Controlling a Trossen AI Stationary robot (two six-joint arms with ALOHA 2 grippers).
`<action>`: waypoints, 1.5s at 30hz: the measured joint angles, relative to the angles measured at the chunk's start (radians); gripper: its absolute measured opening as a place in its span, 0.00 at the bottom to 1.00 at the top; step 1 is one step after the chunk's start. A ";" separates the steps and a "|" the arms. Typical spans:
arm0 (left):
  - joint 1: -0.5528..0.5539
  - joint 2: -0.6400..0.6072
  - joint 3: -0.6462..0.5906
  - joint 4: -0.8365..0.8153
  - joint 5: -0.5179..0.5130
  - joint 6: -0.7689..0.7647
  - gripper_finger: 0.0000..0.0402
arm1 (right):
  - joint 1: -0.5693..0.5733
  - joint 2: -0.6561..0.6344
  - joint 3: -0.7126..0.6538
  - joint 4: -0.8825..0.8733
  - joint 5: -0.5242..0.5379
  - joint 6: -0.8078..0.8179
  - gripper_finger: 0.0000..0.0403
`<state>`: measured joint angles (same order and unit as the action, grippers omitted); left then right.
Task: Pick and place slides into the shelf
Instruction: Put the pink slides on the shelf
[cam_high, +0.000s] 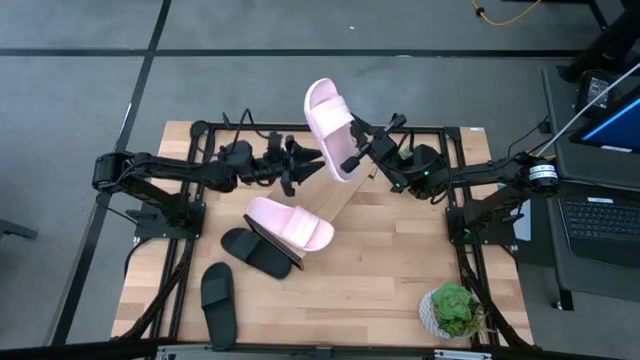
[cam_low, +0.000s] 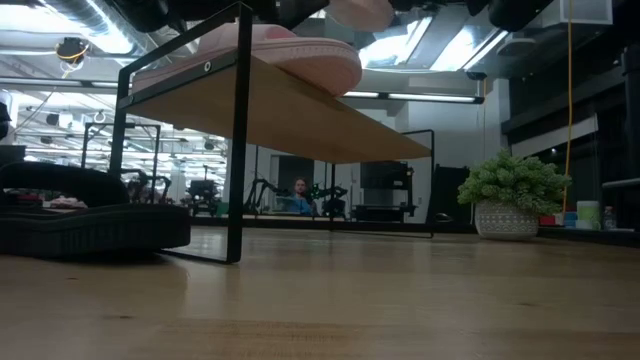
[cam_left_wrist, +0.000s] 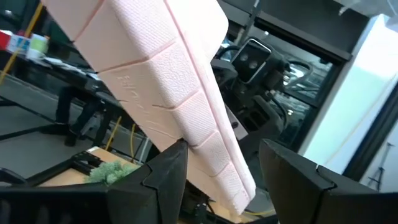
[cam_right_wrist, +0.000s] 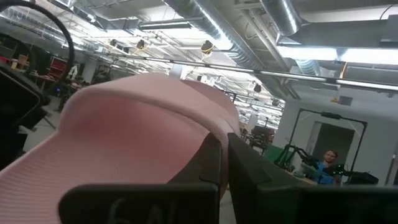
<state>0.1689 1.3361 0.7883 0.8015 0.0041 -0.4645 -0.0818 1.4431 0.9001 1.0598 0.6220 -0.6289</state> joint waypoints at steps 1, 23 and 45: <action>0.000 0.000 0.000 -0.002 -0.012 0.000 0.47 | 0.000 0.003 0.000 0.003 0.000 0.000 0.03; 0.026 0.000 0.000 0.009 -0.087 0.003 0.47 | 0.012 0.031 0.000 0.026 -0.083 -0.004 0.03; 0.059 -0.001 0.000 -0.006 -0.100 0.002 0.47 | 0.033 0.031 -0.002 0.021 -0.144 -0.006 0.03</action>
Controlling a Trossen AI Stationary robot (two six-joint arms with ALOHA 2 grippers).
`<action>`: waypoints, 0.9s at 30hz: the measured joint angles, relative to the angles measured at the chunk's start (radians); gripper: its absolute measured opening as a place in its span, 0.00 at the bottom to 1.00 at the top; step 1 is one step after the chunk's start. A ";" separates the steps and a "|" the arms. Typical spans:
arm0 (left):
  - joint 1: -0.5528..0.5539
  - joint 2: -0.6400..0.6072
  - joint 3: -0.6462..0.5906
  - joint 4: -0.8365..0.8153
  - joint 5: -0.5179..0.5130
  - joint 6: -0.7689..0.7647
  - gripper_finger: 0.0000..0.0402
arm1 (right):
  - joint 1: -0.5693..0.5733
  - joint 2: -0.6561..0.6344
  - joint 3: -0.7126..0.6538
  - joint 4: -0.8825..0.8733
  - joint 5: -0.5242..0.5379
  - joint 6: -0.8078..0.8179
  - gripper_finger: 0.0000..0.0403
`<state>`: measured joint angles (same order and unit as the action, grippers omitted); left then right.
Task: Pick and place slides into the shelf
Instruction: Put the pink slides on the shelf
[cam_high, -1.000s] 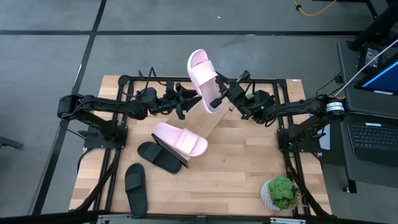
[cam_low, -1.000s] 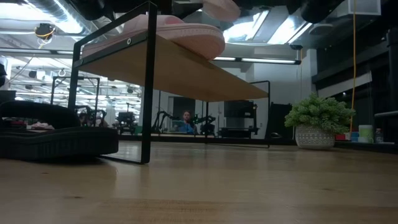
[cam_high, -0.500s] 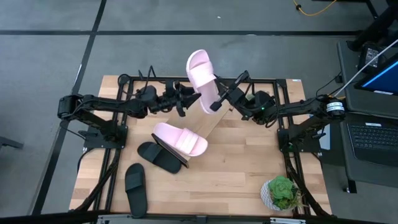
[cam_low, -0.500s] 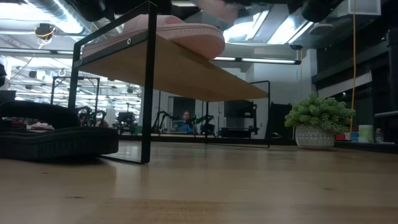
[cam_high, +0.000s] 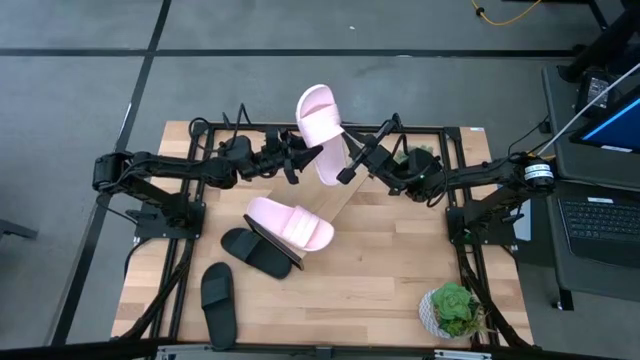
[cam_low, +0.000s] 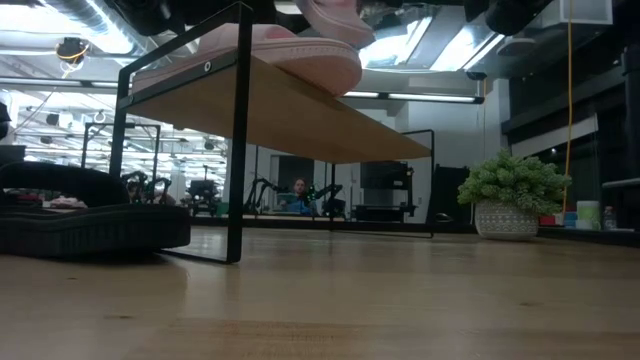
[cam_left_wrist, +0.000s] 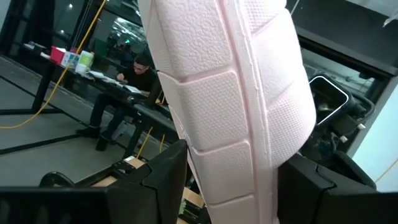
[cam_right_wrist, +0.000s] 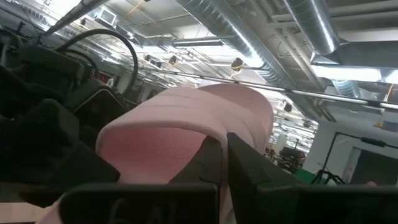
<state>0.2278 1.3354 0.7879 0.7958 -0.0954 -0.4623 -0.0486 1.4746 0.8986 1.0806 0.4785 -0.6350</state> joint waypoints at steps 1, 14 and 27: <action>0.000 0.000 0.000 0.000 0.001 0.000 0.47 | 0.000 0.000 0.000 0.000 0.003 -0.001 0.03; -0.001 0.000 0.000 -0.024 0.065 -0.026 0.47 | -0.006 0.000 0.000 0.006 0.033 -0.003 0.03; 0.011 0.000 0.000 -0.031 0.053 0.129 0.20 | 0.006 -0.001 0.000 0.003 0.027 -0.003 0.06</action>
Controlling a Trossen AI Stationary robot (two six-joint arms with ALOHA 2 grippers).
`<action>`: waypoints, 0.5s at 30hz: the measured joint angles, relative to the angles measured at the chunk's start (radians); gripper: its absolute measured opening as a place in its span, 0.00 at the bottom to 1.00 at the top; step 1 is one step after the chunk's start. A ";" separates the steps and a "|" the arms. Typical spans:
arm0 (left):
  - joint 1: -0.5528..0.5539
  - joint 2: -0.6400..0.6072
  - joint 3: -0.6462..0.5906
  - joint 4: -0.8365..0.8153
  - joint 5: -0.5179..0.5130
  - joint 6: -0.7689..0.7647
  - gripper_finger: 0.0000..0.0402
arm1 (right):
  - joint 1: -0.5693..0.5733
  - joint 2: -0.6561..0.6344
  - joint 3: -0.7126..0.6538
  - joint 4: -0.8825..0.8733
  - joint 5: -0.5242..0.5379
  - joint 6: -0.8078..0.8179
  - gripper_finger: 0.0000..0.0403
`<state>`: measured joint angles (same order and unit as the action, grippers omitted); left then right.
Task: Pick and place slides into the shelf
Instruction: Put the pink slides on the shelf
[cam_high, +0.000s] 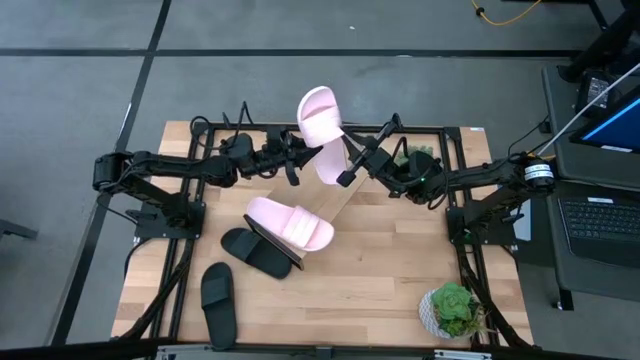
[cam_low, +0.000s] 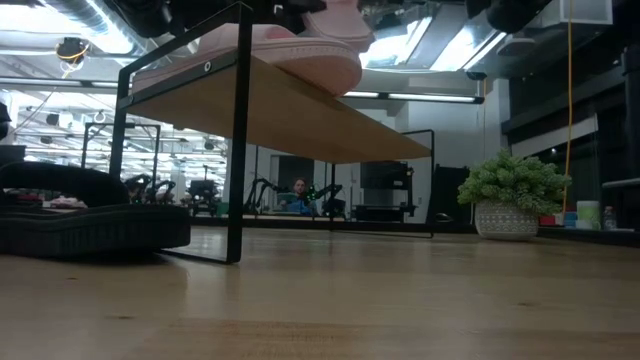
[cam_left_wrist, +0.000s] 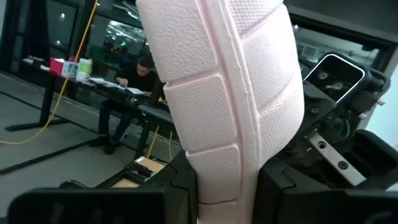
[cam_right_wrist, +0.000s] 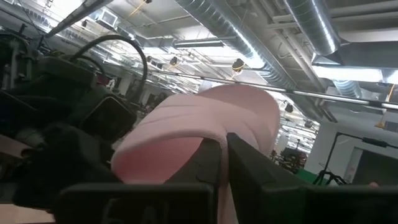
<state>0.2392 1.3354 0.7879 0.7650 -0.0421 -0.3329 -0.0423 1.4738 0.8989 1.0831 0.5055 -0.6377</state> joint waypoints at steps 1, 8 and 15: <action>0.003 0.000 0.000 0.000 0.003 0.001 0.20 | 0.006 0.000 0.000 -0.002 0.004 0.000 0.06; 0.037 -0.015 -0.002 -0.003 0.055 0.034 0.20 | 0.055 -0.005 0.002 -0.038 0.015 0.000 0.13; 0.075 -0.060 -0.004 0.007 0.097 0.052 0.20 | 0.108 -0.019 0.003 -0.084 0.057 0.007 0.26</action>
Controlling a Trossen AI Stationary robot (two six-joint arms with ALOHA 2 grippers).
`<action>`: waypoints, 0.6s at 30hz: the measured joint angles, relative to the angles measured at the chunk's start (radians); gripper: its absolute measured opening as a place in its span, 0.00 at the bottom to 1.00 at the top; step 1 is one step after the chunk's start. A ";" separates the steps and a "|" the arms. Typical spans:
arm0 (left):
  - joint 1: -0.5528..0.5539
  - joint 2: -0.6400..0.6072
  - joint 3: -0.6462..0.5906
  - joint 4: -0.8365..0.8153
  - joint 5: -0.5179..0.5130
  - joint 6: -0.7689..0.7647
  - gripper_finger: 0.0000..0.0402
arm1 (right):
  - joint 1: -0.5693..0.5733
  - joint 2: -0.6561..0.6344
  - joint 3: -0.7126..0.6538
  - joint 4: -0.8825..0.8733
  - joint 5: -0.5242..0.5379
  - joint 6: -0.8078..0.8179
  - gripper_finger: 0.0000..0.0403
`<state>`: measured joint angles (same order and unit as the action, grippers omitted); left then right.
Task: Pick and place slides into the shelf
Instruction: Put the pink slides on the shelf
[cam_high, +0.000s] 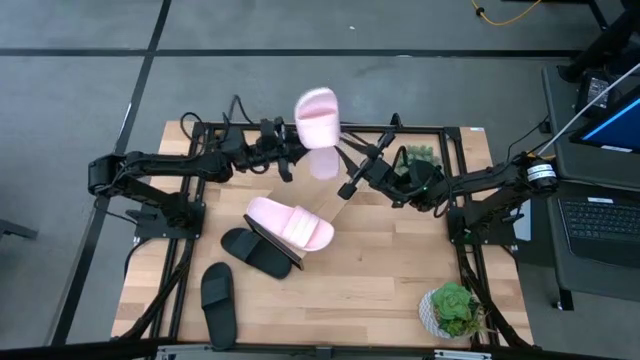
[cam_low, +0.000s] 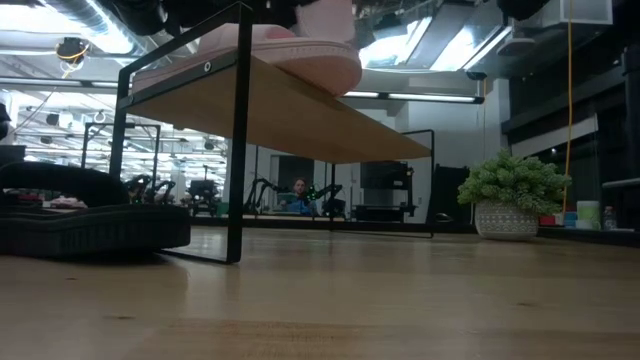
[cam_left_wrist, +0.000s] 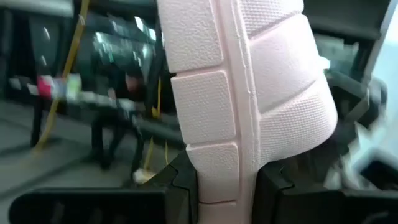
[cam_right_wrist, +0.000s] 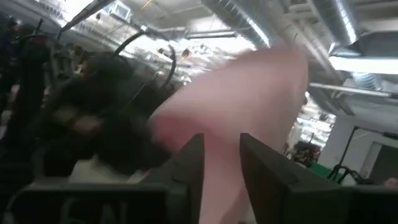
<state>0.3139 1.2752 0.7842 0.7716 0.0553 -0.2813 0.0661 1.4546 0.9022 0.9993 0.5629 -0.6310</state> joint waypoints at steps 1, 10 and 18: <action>0.003 -0.007 0.003 0.021 -0.007 0.006 0.20 | 0.009 0.000 -0.001 -0.009 0.002 0.001 0.28; 0.032 -0.034 0.004 -0.045 0.086 0.011 0.20 | 0.083 -0.007 -0.004 -0.040 0.024 0.002 0.38; 0.040 -0.113 0.007 -0.308 0.180 0.110 0.19 | 0.163 -0.116 -0.003 -0.192 0.165 0.003 0.38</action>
<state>0.3534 1.1622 0.7909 0.4641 0.2356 -0.1717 0.2293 1.3383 0.8989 0.8068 0.7277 -0.6285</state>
